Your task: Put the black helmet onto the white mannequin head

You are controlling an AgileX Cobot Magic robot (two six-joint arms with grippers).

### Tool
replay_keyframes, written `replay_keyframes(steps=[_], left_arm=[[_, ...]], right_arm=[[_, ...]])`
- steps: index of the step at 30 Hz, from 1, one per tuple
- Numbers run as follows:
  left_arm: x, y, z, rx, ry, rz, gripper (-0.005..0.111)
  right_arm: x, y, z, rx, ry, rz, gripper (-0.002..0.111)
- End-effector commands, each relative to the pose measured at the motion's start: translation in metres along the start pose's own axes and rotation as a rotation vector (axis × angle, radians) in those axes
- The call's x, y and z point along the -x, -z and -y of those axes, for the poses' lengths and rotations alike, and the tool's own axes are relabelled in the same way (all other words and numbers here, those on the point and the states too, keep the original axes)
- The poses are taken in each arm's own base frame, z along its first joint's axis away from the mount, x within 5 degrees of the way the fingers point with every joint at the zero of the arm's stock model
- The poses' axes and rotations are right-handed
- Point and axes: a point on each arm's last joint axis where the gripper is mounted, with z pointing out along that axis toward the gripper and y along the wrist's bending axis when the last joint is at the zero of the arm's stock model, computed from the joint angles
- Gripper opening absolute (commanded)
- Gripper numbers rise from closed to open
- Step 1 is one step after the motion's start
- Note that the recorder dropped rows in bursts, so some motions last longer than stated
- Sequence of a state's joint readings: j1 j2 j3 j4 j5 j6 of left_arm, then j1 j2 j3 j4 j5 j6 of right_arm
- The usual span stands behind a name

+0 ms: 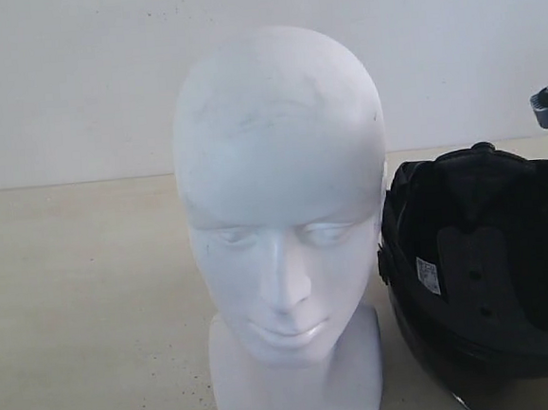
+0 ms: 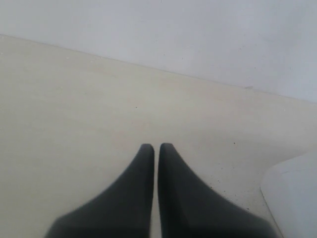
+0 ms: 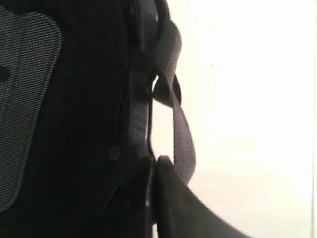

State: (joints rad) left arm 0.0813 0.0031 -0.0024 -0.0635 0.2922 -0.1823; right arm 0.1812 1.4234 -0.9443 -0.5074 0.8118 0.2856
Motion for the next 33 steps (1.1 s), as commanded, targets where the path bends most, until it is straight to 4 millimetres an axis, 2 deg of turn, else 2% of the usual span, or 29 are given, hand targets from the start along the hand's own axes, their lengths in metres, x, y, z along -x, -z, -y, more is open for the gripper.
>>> replay_keyframes(steps=[1, 5, 10, 23, 33], left_arm=[[-0.001, 0.000, 0.000, -0.008, 0.005, -0.001, 0.004], [-0.001, 0.000, 0.000, -0.008, 0.005, -0.001, 0.004], [-0.001, 0.000, 0.000, -0.008, 0.005, -0.001, 0.004], [-0.001, 0.000, 0.000, -0.008, 0.005, -0.001, 0.004], [-0.001, 0.000, 0.000, -0.008, 0.005, -0.001, 0.004]], right_arm=[[-0.008, 0.024, -0.002, 0.117, -0.042, 0.016, 0.000], [-0.021, 0.044, 0.002, 0.141, -0.073, -0.017, 0.000], [-0.024, 0.048, 0.002, 0.157, -0.082, -0.034, 0.000], [-0.042, 0.008, -0.019, 0.204, -0.058, -0.081, 0.000], [-0.040, 0.000, -0.004, 0.017, -0.011, -0.056, 0.000]])
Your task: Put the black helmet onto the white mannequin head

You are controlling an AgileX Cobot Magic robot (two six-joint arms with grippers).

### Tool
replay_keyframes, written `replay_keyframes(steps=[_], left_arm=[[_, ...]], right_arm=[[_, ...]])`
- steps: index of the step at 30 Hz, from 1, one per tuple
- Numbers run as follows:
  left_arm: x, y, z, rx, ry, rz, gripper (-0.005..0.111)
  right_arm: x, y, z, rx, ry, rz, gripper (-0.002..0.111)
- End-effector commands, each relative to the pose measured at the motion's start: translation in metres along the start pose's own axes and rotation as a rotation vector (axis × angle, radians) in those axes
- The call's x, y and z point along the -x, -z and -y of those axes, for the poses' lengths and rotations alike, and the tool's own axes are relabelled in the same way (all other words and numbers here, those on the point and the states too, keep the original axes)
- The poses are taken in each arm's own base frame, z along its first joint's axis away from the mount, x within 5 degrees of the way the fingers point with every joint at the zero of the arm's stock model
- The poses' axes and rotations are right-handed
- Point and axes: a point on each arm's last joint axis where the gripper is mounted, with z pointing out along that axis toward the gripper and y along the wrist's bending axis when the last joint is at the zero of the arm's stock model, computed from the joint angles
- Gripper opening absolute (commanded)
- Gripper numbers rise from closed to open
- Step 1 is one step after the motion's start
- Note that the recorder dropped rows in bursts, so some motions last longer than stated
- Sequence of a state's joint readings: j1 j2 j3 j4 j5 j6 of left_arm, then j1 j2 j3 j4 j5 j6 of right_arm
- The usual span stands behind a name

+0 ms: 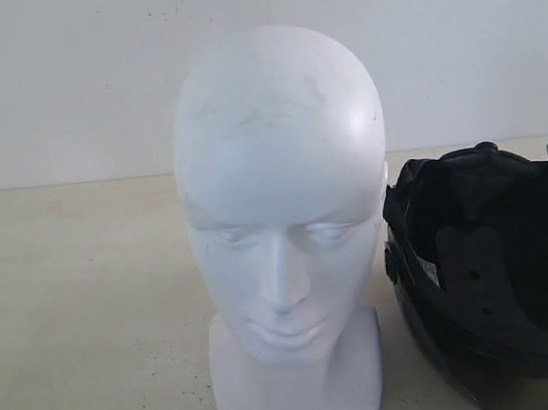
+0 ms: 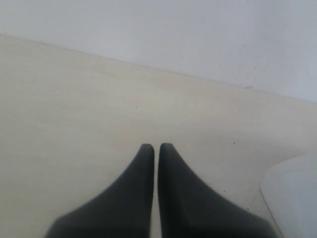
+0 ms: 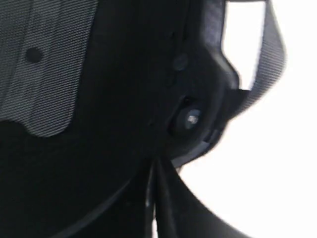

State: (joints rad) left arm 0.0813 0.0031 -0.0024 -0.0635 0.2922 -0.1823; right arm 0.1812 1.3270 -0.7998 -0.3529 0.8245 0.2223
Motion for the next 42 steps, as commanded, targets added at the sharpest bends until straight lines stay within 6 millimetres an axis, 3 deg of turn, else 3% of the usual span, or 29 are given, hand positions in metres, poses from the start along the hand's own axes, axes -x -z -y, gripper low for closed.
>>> replay_keyframes(steps=[1, 6, 14, 20, 25, 29, 35, 42], left_arm=[[-0.001, 0.000, 0.000, -0.008, 0.005, -0.001, 0.004], [-0.001, 0.000, 0.000, -0.008, 0.005, -0.001, 0.004], [-0.001, 0.000, 0.000, -0.008, 0.005, -0.001, 0.004], [-0.001, 0.000, 0.000, -0.008, 0.005, -0.001, 0.004], [-0.001, 0.000, 0.000, -0.008, 0.005, -0.001, 0.004], [-0.001, 0.000, 0.000, -0.008, 0.005, -0.001, 0.004], [-0.001, 0.000, 0.000, -0.008, 0.005, -0.001, 0.004], [-0.001, 0.000, 0.000, -0.008, 0.005, -0.001, 0.004]], right_arm=[[0.003, 0.000, 0.011, -0.116, 0.015, 0.039, 0.000], [0.009, 0.002, 0.015, -0.159, 0.020, 0.092, 0.000], [0.014, 0.017, 0.008, -0.048, -0.028, 0.125, 0.000], [0.018, 0.048, -0.018, 0.157, 0.103, 0.222, 0.000], [0.015, 0.059, -0.049, 0.356, 0.218, 0.254, 0.000], [0.015, 0.058, -0.067, 0.435, 0.244, 0.241, 0.003], [0.014, 0.046, -0.077, 0.469, 0.234, 0.150, 0.026], [0.008, 0.039, -0.079, 0.476, 0.308, 0.065, 0.027]])
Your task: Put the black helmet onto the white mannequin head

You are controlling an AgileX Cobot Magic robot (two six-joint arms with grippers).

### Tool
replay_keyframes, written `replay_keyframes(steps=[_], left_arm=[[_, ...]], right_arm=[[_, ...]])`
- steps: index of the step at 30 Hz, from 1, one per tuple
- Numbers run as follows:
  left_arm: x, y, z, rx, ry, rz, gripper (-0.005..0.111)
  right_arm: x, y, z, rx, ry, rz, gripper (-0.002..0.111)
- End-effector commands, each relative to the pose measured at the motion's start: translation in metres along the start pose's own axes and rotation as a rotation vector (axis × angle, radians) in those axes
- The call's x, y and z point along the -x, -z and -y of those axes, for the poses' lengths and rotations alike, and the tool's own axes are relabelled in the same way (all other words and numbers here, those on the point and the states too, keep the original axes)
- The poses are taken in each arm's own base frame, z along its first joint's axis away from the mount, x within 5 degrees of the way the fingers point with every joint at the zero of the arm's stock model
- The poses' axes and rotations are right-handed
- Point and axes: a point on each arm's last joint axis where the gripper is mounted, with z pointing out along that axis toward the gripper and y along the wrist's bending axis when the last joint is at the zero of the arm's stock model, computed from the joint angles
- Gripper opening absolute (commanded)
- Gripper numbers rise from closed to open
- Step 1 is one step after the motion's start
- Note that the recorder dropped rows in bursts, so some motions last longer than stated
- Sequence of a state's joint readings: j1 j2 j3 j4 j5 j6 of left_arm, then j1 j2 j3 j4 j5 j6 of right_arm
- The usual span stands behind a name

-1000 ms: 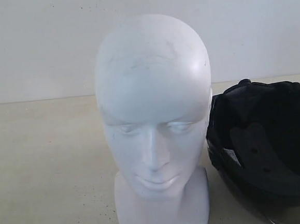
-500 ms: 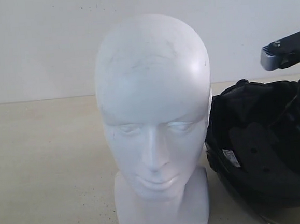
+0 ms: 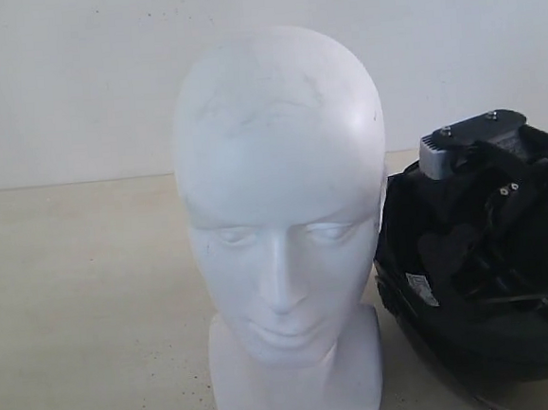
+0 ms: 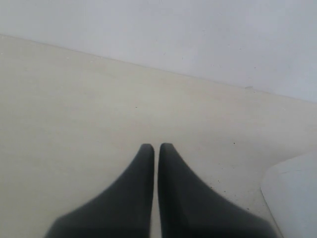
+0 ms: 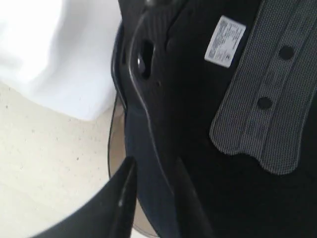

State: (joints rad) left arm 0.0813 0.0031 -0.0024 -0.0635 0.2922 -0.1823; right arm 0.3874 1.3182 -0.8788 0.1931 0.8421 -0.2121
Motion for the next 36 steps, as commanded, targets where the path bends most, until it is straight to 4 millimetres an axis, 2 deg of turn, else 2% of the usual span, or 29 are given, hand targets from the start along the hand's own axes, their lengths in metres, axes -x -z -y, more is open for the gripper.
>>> replay_keyframes(steps=[1, 12, 21, 29, 33, 36], left_arm=[[-0.001, 0.000, 0.000, -0.008, 0.005, -0.001, 0.004], [-0.001, 0.000, 0.000, -0.008, 0.005, -0.001, 0.004], [-0.001, 0.000, 0.000, -0.008, 0.005, -0.001, 0.004], [-0.001, 0.000, 0.000, -0.008, 0.005, -0.001, 0.004], [-0.001, 0.000, 0.000, -0.008, 0.005, -0.001, 0.004], [-0.001, 0.000, 0.000, -0.008, 0.005, -0.001, 0.004]], right_arm=[[-0.002, -0.001, -0.001, 0.015, 0.058, -0.036, 0.027], [-0.009, -0.001, -0.003, 0.034, 0.062, -0.123, 0.027], [-0.018, 0.001, 0.000, 0.015, 0.131, -0.214, 0.027], [-0.027, 0.007, 0.025, -0.266, 0.080, -0.333, 0.027], [-0.025, 0.013, 0.040, -0.465, 0.023, -0.319, 0.027], [-0.024, 0.015, 0.045, -0.532, -0.011, -0.298, 0.027]])
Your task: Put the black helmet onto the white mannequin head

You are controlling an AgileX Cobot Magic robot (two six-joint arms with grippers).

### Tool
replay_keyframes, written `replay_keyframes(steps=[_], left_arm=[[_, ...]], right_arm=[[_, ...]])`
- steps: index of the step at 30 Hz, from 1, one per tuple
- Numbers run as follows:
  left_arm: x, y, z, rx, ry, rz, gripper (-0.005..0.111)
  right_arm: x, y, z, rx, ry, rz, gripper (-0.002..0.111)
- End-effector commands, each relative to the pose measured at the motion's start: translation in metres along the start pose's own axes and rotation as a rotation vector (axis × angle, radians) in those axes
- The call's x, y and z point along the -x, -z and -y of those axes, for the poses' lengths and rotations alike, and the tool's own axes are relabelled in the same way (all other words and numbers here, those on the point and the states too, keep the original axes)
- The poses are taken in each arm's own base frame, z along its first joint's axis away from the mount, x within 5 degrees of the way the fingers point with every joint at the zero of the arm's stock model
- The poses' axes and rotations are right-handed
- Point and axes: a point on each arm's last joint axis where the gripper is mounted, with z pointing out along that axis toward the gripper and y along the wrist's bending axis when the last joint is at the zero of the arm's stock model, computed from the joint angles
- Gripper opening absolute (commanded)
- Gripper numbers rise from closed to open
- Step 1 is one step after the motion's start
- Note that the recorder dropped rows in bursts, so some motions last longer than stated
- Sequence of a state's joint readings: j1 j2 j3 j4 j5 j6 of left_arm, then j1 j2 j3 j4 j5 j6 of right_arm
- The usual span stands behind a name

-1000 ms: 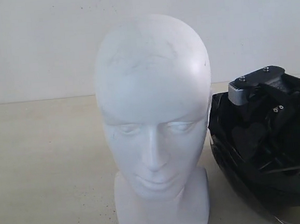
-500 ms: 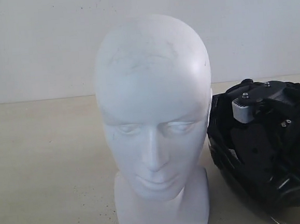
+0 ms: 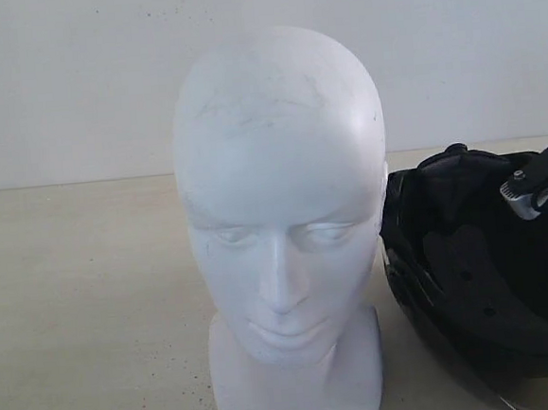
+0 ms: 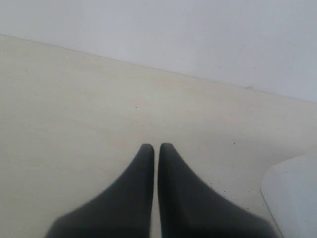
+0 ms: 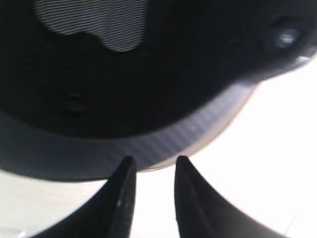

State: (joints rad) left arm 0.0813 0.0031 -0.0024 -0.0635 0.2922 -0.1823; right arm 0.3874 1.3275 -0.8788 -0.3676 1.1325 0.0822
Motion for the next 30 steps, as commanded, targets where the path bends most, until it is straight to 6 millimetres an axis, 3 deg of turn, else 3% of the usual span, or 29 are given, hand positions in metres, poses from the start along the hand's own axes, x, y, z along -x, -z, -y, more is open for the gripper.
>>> replay_keyframes(steps=[1, 9, 12, 14, 15, 17, 21, 30], left_arm=[[-0.001, 0.000, 0.000, -0.008, 0.005, -0.001, 0.004], [-0.001, 0.000, 0.000, -0.008, 0.005, -0.001, 0.004], [-0.001, 0.000, 0.000, -0.008, 0.005, -0.001, 0.004], [-0.001, 0.000, 0.000, -0.008, 0.005, -0.001, 0.004], [-0.001, 0.000, 0.000, -0.008, 0.005, -0.001, 0.004], [-0.001, 0.000, 0.000, -0.008, 0.005, -0.001, 0.004], [-0.001, 0.000, 0.000, -0.008, 0.005, -0.001, 0.004], [-0.001, 0.000, 0.000, -0.008, 0.005, -0.001, 0.004]], right_arm=[[0.001, 0.002, 0.008, -0.087, -0.063, 0.013, 0.027], [0.004, 0.002, 0.008, -0.084, -0.139, 0.047, 0.027], [0.010, 0.003, -0.005, 0.062, -0.129, 0.111, 0.027], [0.017, 0.006, -0.019, 0.226, -0.101, 0.177, 0.041], [0.020, 0.009, -0.026, 0.308, -0.101, 0.212, 0.058], [0.024, 0.013, -0.035, 0.418, -0.111, 0.253, 0.072], [0.032, 0.019, -0.042, 0.506, -0.154, 0.329, 0.072], [0.051, -0.009, -0.066, 0.475, -0.099, 0.366, 0.072]])
